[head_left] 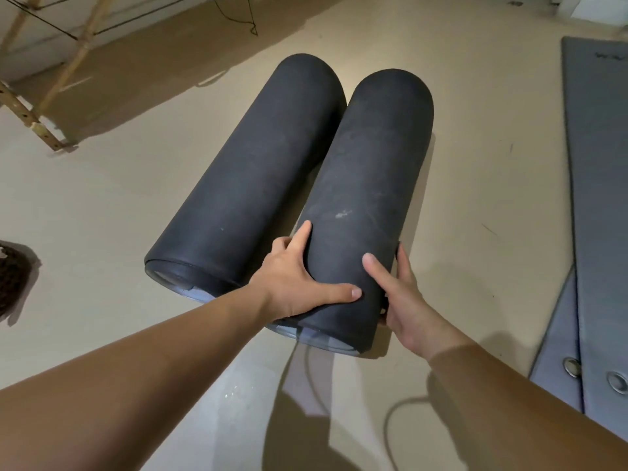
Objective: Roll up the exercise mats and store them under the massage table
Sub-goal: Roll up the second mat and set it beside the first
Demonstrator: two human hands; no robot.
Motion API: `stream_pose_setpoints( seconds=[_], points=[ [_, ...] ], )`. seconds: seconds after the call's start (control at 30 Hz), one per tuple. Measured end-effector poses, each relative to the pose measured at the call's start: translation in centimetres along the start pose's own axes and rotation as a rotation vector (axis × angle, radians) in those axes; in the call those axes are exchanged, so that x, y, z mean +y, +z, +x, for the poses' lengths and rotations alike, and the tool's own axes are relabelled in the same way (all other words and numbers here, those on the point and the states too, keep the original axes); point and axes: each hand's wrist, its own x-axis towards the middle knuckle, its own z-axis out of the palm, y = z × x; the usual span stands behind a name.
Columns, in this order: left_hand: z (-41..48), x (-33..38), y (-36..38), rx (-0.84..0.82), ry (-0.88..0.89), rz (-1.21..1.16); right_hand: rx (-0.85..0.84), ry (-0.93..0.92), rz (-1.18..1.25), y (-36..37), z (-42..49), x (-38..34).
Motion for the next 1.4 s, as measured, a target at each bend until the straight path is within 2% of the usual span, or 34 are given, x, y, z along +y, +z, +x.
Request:
stream_pose_setpoints(
  seconds=[0.17, 0.23, 0.33, 0.47, 0.77, 1.07, 1.27, 1.4],
  points=[
    [0.1, 0.6, 1.3, 0.017, 0.018, 0.167, 0.201, -0.173, -0.273, -1.2, 0.2, -0.7],
    [0.1, 0.1, 1.5, 0.02, 0.024, 0.181, 0.225, -0.204, -0.448, -1.0, 0.7, -1.0],
    [0.3, -0.5, 2.0, 0.017, 0.001, 0.242, 0.205, -0.177, -0.549, -0.7, 1.0, -0.6],
    [0.6, -0.7, 2.4, 0.039, -0.024, 0.298, 0.203, -0.149, -0.568, -0.8, 1.1, -0.2],
    [1.7, -0.8, 0.0, 0.118, 0.034, 0.279, 0.175, -0.216, -0.31, 0.7, 2.7, -0.4],
    [2.7, -1.2, 0.6, 0.149, -0.012, 0.368, 0.15, -0.212, -0.351, 0.5, 4.3, -0.4],
    [2.9, -0.3, 0.9, 0.102, -0.044, 0.489, 0.216, -0.205, -0.434, 0.4, 4.1, -0.6],
    [2.9, -0.3, -0.7, 0.097, -0.021, 0.316, 0.286, -0.242, -0.57, 0.3, 3.7, -2.2]
  ],
)
